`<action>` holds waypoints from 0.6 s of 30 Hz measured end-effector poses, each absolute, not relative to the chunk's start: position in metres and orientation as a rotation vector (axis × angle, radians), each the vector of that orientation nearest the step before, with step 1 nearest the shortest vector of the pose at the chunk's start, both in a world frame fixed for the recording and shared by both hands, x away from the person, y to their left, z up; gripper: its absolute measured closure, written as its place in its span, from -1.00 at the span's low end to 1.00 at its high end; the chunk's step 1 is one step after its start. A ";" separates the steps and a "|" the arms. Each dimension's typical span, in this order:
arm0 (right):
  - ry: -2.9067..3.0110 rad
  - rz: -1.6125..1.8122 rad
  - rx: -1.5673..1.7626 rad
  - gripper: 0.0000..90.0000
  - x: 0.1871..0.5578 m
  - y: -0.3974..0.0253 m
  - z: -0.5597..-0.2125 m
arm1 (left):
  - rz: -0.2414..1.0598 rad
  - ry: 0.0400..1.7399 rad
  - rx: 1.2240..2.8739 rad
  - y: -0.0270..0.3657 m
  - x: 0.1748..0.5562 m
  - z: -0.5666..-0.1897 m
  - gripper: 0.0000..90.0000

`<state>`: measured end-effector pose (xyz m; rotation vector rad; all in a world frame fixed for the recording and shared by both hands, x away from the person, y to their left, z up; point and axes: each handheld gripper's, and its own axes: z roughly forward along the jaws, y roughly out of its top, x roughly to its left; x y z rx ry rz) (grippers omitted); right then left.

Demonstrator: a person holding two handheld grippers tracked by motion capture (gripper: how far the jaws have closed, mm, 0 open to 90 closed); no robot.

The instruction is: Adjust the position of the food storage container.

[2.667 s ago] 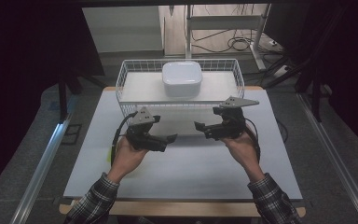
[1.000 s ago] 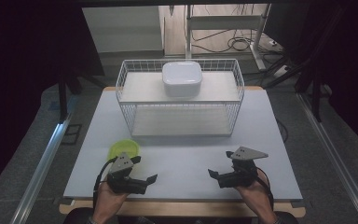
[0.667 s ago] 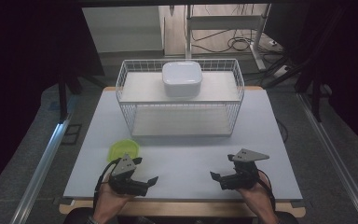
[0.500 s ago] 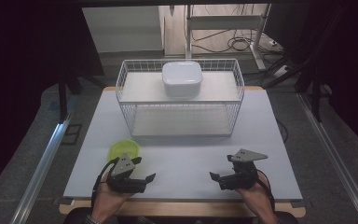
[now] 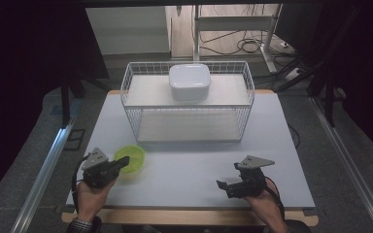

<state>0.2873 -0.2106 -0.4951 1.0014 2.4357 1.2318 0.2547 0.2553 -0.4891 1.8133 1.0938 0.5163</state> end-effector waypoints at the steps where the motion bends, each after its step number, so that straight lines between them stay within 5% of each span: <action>1: 2.436 1.232 1.001 -0.85 0.287 -0.211 -0.495 | 0.516 1.094 1.813 0.255 0.255 -0.489 1.00; 8: 2.454 1.212 1.005 -0.83 0.288 -0.210 -0.498 | 0.566 1.279 1.775 0.291 0.266 -0.504 1.00; 18: 2.477 1.189 1.003 -0.80 0.289 -0.208 -0.500 | 0.544 1.393 1.794 0.293 0.281 -0.516 1.00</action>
